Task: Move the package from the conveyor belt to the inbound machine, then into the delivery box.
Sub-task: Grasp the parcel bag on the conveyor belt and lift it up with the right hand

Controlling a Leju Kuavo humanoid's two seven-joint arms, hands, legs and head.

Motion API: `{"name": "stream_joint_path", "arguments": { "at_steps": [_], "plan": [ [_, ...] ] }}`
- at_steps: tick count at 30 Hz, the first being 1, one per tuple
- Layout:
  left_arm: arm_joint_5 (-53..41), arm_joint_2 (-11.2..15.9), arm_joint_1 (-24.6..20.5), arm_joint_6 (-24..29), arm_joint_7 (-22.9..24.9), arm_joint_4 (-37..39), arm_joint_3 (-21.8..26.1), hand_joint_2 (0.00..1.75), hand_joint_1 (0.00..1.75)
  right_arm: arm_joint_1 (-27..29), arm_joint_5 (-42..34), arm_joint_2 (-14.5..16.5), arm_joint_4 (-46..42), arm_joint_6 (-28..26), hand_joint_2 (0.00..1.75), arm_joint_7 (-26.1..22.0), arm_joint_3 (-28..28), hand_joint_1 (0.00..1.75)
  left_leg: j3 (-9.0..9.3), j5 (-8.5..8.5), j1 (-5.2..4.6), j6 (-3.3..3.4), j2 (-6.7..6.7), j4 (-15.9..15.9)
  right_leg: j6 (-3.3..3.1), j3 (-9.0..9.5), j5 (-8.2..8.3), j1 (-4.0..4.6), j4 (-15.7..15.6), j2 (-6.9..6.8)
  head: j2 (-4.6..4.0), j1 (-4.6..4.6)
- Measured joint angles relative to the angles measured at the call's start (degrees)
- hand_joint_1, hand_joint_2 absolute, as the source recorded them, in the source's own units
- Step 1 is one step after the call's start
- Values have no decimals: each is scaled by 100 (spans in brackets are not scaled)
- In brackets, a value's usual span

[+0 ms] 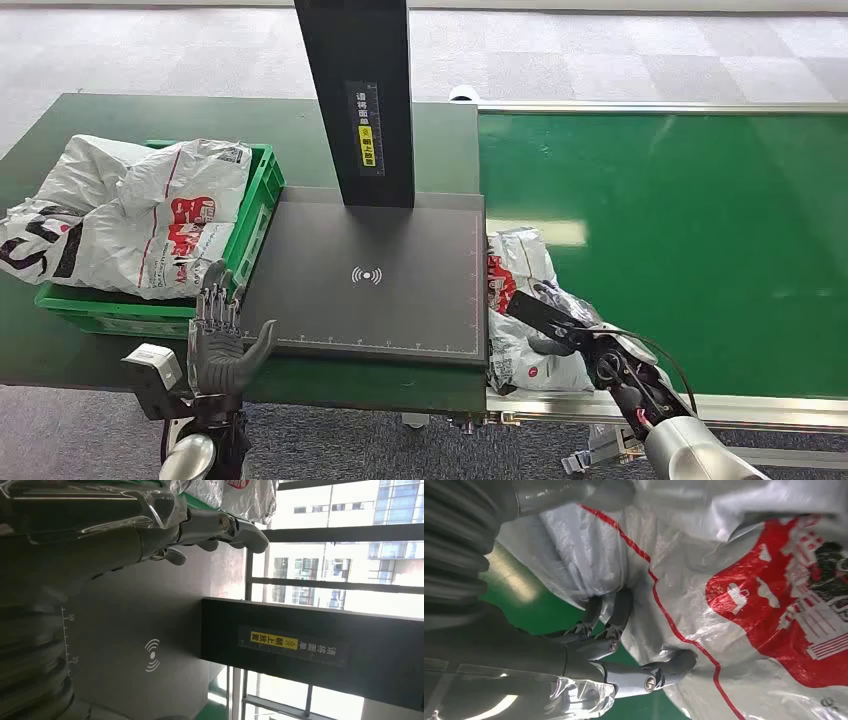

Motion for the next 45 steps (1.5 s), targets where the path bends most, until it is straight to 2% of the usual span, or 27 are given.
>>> {"name": "stream_joint_path", "arguments": {
  "at_steps": [9, 14, 18, 24, 34, 39, 45],
  "plan": [
    [0, -27, -19, 7, 11, 42, -90, 175, 0, 36, 315, -1, 174, 1, 175, 184, 159, 0, 31, -4, -1, 5, -4, 1, 7, 30, -8, -2, -8, -8, -1, 1],
    [2, -42, -124, -10, 46, 129, -169, 175, 0, 32, 489, 6, 233, 293, 175, 50, 333, 2, 87, -25, -1, 11, -1, 0, 15, 81, -25, -2, -15, -7, -1, 1],
    [13, -54, -214, -26, 79, 185, -216, 175, 0, 15, 595, -7, 253, 601, 175, -216, 485, 175, 147, -56, 1, 12, 18, 0, 10, 134, -45, 0, -18, 3, -1, 2],
    [17, -62, -241, -27, 103, 230, -285, 175, 0, 23, 636, -31, 260, 685, 175, -544, 713, 175, 233, -106, 5, 12, 63, -2, 8, 208, -75, 5, -19, 44, -1, 2],
    [16, -67, -211, -35, 143, 223, -317, 175, 0, 126, 286, -165, 149, 663, 175, -1021, 745, 175, 227, -111, 6, 10, 61, -1, 12, 215, -84, 5, -17, 44, -1, 3],
    [16, -58, -20, -39, 152, 28, -298, 175, 0, 386, -347, -307, -281, 444, 175, -1343, 639, 175, 186, -112, 6, 10, 57, -1, 13, 183, -85, 5, -14, 43, -1, 3],
    [15, -44, 284, -44, 150, -301, -191, 175, 0, 860, -1180, -474, -1229, 166, 175, -1596, 188, 175, 144, -111, 6, 10, 55, -1, 12, 142, -84, 5, -12, 44, -1, 1]
  ]
}}
